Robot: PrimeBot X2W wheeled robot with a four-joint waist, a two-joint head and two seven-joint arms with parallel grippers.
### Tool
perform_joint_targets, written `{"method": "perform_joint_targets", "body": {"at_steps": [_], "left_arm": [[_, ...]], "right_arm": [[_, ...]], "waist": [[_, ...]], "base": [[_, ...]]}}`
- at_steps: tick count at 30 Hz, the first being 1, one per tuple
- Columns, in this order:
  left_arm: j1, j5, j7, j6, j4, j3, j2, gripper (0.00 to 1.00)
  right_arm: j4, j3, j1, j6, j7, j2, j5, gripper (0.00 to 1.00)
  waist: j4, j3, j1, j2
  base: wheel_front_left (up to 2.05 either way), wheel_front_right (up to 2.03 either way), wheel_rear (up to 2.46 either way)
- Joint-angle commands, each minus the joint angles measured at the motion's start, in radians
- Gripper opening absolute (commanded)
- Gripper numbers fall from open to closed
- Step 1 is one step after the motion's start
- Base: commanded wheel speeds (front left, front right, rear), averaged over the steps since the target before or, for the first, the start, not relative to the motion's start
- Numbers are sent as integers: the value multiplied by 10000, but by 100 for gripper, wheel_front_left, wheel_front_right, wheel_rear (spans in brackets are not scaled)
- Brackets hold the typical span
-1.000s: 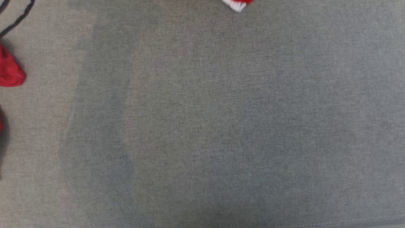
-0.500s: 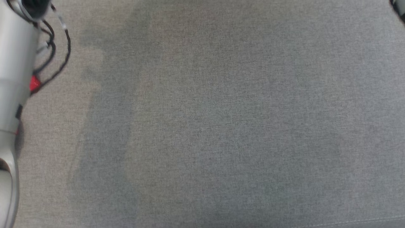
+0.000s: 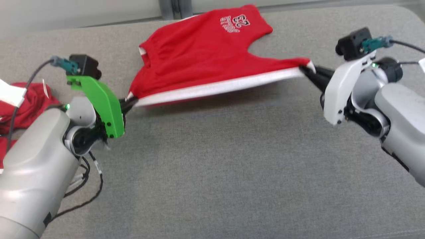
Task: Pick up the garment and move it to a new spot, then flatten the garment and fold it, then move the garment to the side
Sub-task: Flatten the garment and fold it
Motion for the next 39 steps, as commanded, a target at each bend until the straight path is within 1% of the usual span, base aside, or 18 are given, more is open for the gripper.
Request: {"method": "perform_joint_targets", "body": {"at_steps": [1, 4, 6, 9, 11, 13, 17, 20, 23, 25, 28, 33, 36, 39], "left_arm": [[541, -241, 453, 162, 2, -60, 228, 0], [1175, -658, 1439, 374, -384, -284, 412, 0], [1591, -966, 2076, 568, -884, -381, 549, 0], [2273, -1425, 3050, 985, -1858, -569, 879, 0], [2689, -1887, 3812, 1395, -2797, -612, 1235, 0], [2983, -2219, 4291, 1832, -3691, -568, 1570, 0], [3482, -2896, 4896, 2809, -5267, -365, 2084, 0], [3446, -3136, 5401, 3341, -6171, -298, 2482, 0], [3055, -3346, 6017, 3646, -6672, -251, 2714, 0], [2665, -3487, 6557, 3751, -6852, -259, 2827, 0], [1911, -3519, 7300, 3884, -6939, -239, 2844, 0], [545, -3393, 7941, 4075, -6537, -52, 2539, 0], [-254, -3286, 8409, 4157, -6239, -99, 2388, 0], [-931, -3075, 8716, 4215, -5962, -139, 2276, 0]], "right_arm": [[-237, 150, 463, -26, 437, -338, 289, 0], [-871, 454, 1159, -26, 1188, -711, 735, 0], [-1355, 622, 1596, -26, 1687, -1026, 936, 0], [-2079, 716, 2224, -24, 2376, -1477, 1284, 0], [-2610, 645, 2601, -24, 2859, -1865, 1454, 0], [-3052, 488, 2879, -24, 3225, -2184, 1561, 0], [-3751, 26, 3354, -24, 3907, -2548, 1916, 0], [-4059, -482, 3427, -24, 4369, -2737, 1957, 0], [-4100, -981, 3186, -26, 4878, -2747, 1911, 0], [-4097, -1321, 2950, -26, 5287, -2665, 1883, 0], [-3999, -1862, 2360, -26, 5972, -2497, 1740, 0], [-3412, -2673, 1210, -26, 7194, -2020, 1577, 0], [-2906, -3164, 346, -26, 7977, -1637, 1391, 0], [-2427, -3538, -479, -26, 8419, -1229, 1008, 0]], "waist": [[-228, -1154, 0, -1], [-317, -1659, 0, -1], [-362, -1931, 0, -1], [-430, -2268, 0, -1], [-464, -2428, 0, -1], [-468, -2460, 0, -1], [-403, -2302, 0, -1], [-278, -1962, 0, -1], [-97, -1506, 0, -1], [70, -1104, 0, -1], [325, -397, 0, -1], [749, 764, 0, -1], [1001, 1434, 0, -1], [1210, 1944, 0, -1]], "base": [[0, 0, 0], [0, 0, 0], [0, 0, 0], [0, 0, 0], [0, 0, 0], [0, 0, 0], [0, 0, 0], [0, 0, 0], [0, 0, 0], [0, 0, 0], [0, 0, 0], [0, 0, 0], [0, 0, 0], [0, 0, 0]]}}
